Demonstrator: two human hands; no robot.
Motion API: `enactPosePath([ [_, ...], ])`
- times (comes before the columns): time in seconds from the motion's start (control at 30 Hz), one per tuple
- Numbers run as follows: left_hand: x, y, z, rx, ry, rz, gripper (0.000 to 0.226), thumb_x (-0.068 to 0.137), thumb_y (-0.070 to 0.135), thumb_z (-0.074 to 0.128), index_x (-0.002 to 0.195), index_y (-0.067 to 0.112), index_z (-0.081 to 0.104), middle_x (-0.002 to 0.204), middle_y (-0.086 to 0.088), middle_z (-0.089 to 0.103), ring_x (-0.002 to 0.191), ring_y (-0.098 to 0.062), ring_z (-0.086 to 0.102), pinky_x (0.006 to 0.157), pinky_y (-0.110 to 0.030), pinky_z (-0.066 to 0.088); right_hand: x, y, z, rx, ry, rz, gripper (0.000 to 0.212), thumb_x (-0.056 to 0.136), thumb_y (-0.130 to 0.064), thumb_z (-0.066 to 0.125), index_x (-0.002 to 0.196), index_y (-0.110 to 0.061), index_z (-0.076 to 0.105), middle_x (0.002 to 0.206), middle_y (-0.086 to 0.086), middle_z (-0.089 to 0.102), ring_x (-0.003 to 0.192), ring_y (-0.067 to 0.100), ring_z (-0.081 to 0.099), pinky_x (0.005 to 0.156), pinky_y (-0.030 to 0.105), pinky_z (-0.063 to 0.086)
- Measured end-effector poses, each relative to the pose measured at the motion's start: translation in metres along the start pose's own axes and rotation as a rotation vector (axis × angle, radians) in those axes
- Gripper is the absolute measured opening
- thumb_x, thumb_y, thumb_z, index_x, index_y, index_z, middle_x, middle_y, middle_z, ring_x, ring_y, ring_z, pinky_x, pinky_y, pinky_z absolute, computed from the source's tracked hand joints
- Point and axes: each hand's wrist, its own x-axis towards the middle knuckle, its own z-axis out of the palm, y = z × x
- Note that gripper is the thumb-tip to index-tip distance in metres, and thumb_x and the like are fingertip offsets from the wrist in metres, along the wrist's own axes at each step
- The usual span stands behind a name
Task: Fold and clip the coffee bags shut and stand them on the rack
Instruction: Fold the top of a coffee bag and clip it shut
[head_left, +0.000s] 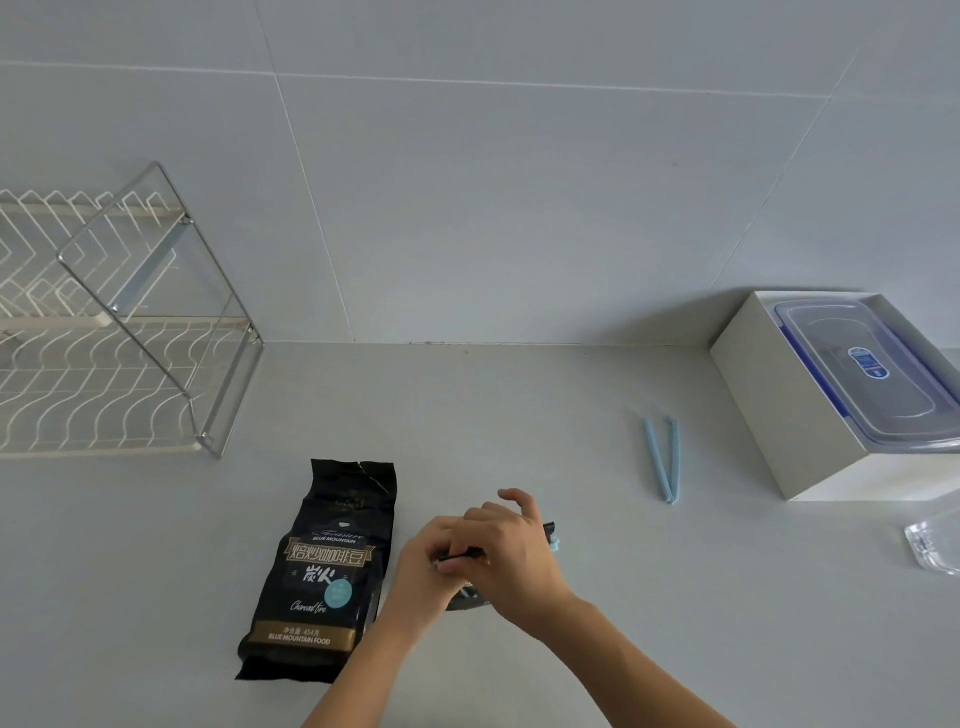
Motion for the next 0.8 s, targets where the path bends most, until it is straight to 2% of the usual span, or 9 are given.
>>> enactPosePath([
  [0.13, -0.003, -0.002, 0.0, -0.053, -0.044, -0.032, 0.046, 0.067, -0.01, 0.059, 0.057, 0.034, 0.064, 0.071, 0.003, 0.057, 0.063, -0.009, 0.057, 0.055, -0.025, 0.046, -0.011, 0.001, 0.001, 0.023, 0.088, -0.025, 0.017, 0.079, -0.031, 0.062, 0.065, -0.024, 0.055, 0.061, -0.007, 0.058, 0.065, 0.009, 0.051, 0.106, 0.025, 0.018],
  [0.2, -0.004, -0.004, 0.0, -0.039, -0.048, -0.036, 0.04, 0.066, -0.006, 0.061, 0.059, 0.034, 0.065, 0.074, 0.002, 0.058, 0.063, -0.007, 0.059, 0.053, -0.023, 0.047, -0.012, 0.0, -0.001, 0.03, 0.074, -0.028, 0.014, 0.08, -0.029, 0.063, 0.067, -0.025, 0.058, 0.062, -0.007, 0.059, 0.067, 0.01, 0.052, 0.107, 0.029, 0.02],
  [0.3, 0.0, -0.007, -0.005, -0.065, -0.049, -0.041, 0.043, 0.069, -0.011, 0.063, 0.062, 0.031, 0.068, 0.079, -0.003, 0.063, 0.065, -0.004, 0.062, 0.054, -0.016, 0.047, -0.009, 0.0, -0.008, 0.019, 0.032, -0.033, 0.014, 0.084, -0.033, 0.056, 0.075, -0.026, 0.064, 0.07, -0.007, 0.062, 0.074, 0.009, 0.054, 0.112, 0.033, 0.018],
  [0.4, 0.007, -0.017, -0.018, -0.142, 0.019, -0.087, 0.023, 0.074, -0.004, 0.071, 0.077, 0.019, 0.074, 0.086, -0.005, 0.073, 0.081, -0.008, 0.067, 0.064, -0.011, 0.049, 0.003, 0.002, -0.021, 0.043, 0.15, -0.016, 0.02, 0.086, -0.041, 0.052, 0.076, -0.027, 0.063, 0.078, -0.012, 0.067, 0.08, 0.005, 0.057, 0.11, 0.03, 0.021],
  [0.47, 0.009, -0.028, -0.025, -0.242, 0.087, -0.177, 0.019, 0.075, 0.005, 0.074, 0.089, 0.018, 0.072, 0.089, -0.002, 0.074, 0.085, -0.011, 0.068, 0.064, -0.014, 0.051, 0.011, 0.011, -0.031, 0.04, 0.212, -0.018, 0.013, 0.084, -0.043, 0.055, 0.085, -0.032, 0.062, 0.089, -0.016, 0.067, 0.088, 0.001, 0.056, 0.106, 0.029, 0.028],
  [0.5, 0.01, -0.033, -0.027, -0.278, 0.116, -0.213, 0.021, 0.076, 0.009, 0.073, 0.094, 0.018, 0.07, 0.091, 0.0, 0.072, 0.087, -0.012, 0.067, 0.064, -0.016, 0.052, 0.013, 0.019, -0.034, 0.052, 0.186, 0.001, 0.015, 0.083, -0.044, 0.058, 0.094, -0.035, 0.06, 0.099, -0.018, 0.065, 0.095, 0.0, 0.055, 0.103, 0.028, 0.031],
  [0.6, 0.012, -0.041, -0.028, -0.39, 0.172, -0.285, 0.022, 0.077, 0.025, 0.069, 0.098, 0.021, 0.064, 0.101, -0.005, 0.068, 0.094, -0.017, 0.065, 0.068, -0.023, 0.053, 0.011, 0.044, -0.033, 0.194, -0.046, 0.156, 0.051, 0.077, -0.044, 0.068, 0.122, -0.043, 0.043, 0.126, -0.018, 0.051, 0.114, 0.003, 0.046, 0.097, 0.027, 0.039],
  [0.7, 0.014, -0.043, -0.026, -0.426, 0.192, -0.335, 0.044, 0.071, 0.042, 0.066, 0.107, 0.017, 0.058, 0.109, -0.009, 0.066, 0.102, -0.021, 0.063, 0.078, -0.031, 0.051, 0.005, 0.057, -0.014, 0.399, -0.17, 0.32, 0.078, 0.076, -0.033, 0.074, 0.135, -0.043, 0.024, 0.134, -0.011, 0.043, 0.117, 0.009, 0.046, 0.092, 0.028, 0.043],
  [0.8, 0.011, -0.045, -0.023, -0.426, 0.153, -0.387, 0.065, 0.063, 0.044, 0.071, 0.119, 0.02, 0.049, 0.113, -0.006, 0.062, 0.104, -0.018, 0.061, 0.078, -0.03, 0.05, -0.002, 0.063, 0.007, 0.48, -0.181, 0.474, 0.067, 0.082, -0.032, 0.069, 0.135, -0.03, 0.028, 0.125, -0.004, 0.054, 0.106, 0.015, 0.056, 0.089, 0.033, 0.051],
])
